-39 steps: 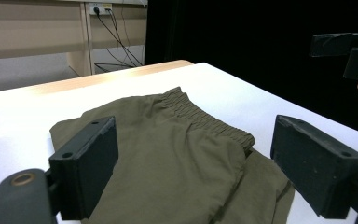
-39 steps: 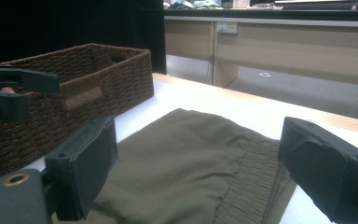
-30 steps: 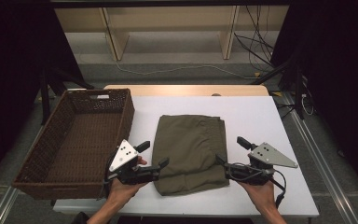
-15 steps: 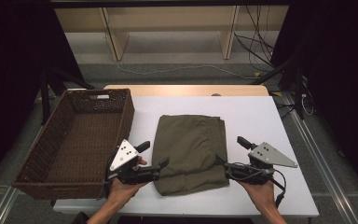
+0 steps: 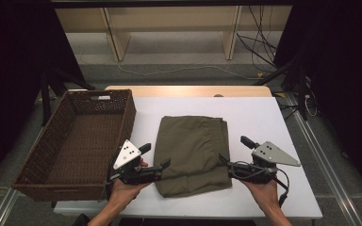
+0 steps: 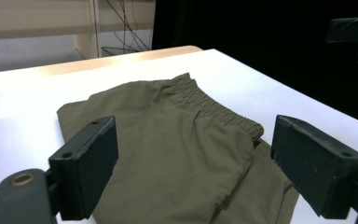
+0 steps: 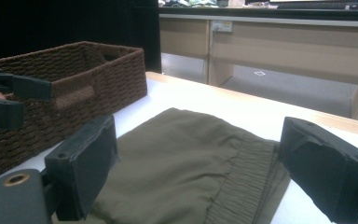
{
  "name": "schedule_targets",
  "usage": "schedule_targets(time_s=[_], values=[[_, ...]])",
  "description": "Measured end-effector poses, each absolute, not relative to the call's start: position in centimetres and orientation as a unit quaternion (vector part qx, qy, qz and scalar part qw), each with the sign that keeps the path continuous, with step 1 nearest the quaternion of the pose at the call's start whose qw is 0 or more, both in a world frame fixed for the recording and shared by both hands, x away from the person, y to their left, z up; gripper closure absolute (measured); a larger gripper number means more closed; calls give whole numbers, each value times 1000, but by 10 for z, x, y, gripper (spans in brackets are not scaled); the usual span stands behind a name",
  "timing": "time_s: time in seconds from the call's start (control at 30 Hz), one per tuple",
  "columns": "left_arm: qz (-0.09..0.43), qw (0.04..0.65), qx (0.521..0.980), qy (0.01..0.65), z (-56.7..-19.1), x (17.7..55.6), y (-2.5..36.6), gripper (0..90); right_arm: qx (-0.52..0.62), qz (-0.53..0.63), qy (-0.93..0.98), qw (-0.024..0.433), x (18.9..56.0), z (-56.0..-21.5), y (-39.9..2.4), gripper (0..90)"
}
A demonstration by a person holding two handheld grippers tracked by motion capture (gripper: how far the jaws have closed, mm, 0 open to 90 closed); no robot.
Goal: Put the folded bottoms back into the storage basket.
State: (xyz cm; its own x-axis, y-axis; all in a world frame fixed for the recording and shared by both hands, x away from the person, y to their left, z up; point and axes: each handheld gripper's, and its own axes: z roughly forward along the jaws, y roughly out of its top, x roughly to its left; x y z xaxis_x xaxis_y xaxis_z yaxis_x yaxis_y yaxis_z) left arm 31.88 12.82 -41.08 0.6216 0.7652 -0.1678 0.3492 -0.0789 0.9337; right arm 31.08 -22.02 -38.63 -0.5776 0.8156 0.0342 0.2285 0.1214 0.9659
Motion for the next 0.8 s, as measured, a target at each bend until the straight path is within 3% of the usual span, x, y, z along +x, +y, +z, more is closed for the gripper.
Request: schedule_targets(time_s=[0.8], values=[[123,472,717,497,-423,335,132,151,410,495,725,248,353,-391,-232,128]])
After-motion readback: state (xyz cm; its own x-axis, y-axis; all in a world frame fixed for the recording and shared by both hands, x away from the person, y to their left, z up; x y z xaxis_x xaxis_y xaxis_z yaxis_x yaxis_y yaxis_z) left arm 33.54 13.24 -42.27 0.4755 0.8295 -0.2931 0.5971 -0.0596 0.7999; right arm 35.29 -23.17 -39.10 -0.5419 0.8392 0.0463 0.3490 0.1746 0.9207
